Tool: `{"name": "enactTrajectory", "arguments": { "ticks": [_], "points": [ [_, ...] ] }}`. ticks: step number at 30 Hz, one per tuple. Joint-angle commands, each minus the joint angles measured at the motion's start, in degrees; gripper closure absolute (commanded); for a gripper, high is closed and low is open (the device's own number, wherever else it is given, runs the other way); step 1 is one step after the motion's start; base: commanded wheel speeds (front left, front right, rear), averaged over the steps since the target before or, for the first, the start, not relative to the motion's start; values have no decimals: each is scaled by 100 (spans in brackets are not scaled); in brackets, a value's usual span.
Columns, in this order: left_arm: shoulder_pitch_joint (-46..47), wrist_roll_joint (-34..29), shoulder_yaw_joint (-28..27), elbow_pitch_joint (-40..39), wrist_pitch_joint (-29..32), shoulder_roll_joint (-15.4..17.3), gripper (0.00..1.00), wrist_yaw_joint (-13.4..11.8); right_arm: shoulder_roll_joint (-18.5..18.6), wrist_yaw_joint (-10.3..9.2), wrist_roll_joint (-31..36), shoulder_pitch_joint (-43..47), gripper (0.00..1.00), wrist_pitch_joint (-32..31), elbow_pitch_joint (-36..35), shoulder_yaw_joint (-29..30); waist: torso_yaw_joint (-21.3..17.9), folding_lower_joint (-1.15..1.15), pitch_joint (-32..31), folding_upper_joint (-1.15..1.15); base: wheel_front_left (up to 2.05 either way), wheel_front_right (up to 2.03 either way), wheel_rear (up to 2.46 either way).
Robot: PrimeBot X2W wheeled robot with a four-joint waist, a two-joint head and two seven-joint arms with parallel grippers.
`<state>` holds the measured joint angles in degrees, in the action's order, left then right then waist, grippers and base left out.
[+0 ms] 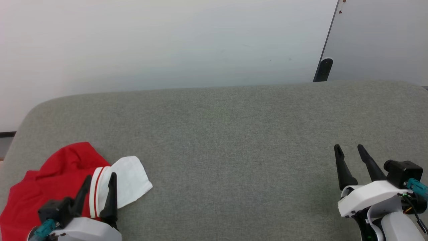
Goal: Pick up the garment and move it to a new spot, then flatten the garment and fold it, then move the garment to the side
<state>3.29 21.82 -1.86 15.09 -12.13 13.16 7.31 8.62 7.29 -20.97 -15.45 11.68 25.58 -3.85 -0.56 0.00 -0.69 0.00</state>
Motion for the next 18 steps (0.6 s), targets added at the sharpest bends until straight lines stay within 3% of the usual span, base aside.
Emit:
{"name": "enactTrajectory", "arguments": {
  "ticks": [1,8,18],
  "points": [
    [-15,-119,-8,-38,-40,41,0,23,-3,24,103,-98,0,56,-6,27,4,0,-1,0,0,0,0],
    [-51,-459,14,-58,-119,63,0,25,16,27,307,-93,0,141,56,38,10,0,-11,0,0,0,0],
    [-74,-428,33,-107,-219,100,0,27,23,31,502,41,0,255,57,59,-17,0,-36,0,0,0,0]
  ]
}}
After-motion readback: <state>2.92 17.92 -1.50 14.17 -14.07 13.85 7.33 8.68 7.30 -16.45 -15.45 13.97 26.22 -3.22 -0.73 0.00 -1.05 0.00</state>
